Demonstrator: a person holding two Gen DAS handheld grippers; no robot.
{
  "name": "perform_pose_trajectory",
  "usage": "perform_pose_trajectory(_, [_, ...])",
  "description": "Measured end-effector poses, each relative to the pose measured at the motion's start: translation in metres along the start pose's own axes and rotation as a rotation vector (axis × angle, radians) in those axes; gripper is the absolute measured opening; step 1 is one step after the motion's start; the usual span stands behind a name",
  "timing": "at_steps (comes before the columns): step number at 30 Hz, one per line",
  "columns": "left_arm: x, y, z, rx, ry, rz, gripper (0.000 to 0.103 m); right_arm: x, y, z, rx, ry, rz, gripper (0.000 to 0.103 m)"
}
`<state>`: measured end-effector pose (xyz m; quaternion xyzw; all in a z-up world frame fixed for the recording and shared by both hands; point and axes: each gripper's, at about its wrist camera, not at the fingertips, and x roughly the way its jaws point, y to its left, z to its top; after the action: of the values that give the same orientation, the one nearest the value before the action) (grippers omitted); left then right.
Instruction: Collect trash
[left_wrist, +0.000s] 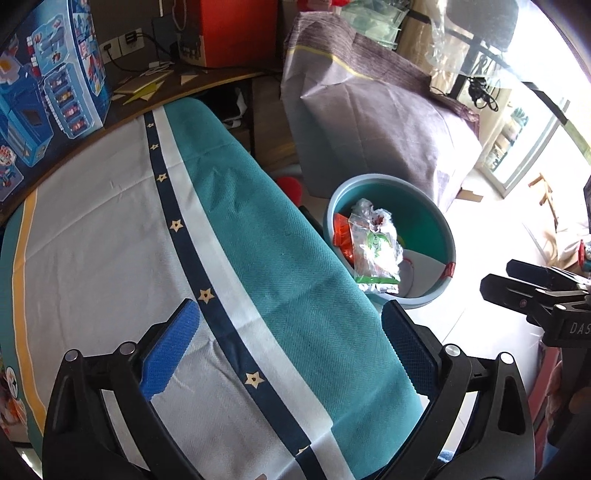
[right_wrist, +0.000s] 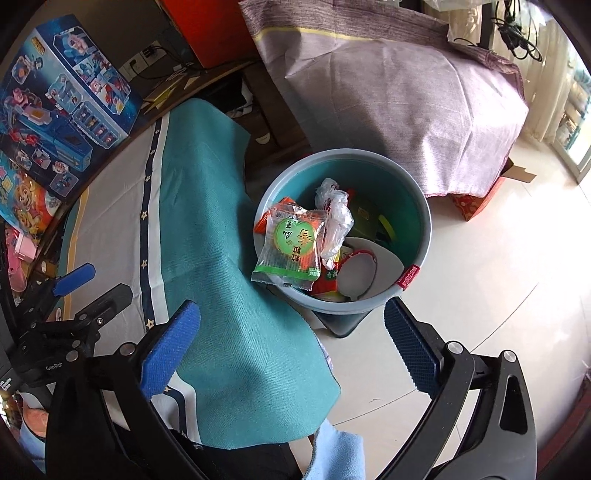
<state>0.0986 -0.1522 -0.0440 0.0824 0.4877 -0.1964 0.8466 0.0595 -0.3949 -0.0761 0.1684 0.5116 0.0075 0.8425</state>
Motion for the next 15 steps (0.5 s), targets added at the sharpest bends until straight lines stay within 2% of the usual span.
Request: perform_pose_trajectory(15, [-0.04,0.004,-0.026,-0.016,-0.055,0.009,0.099,-0.031,0.009,-0.028,-0.028,-0.056,-0.046,0.096])
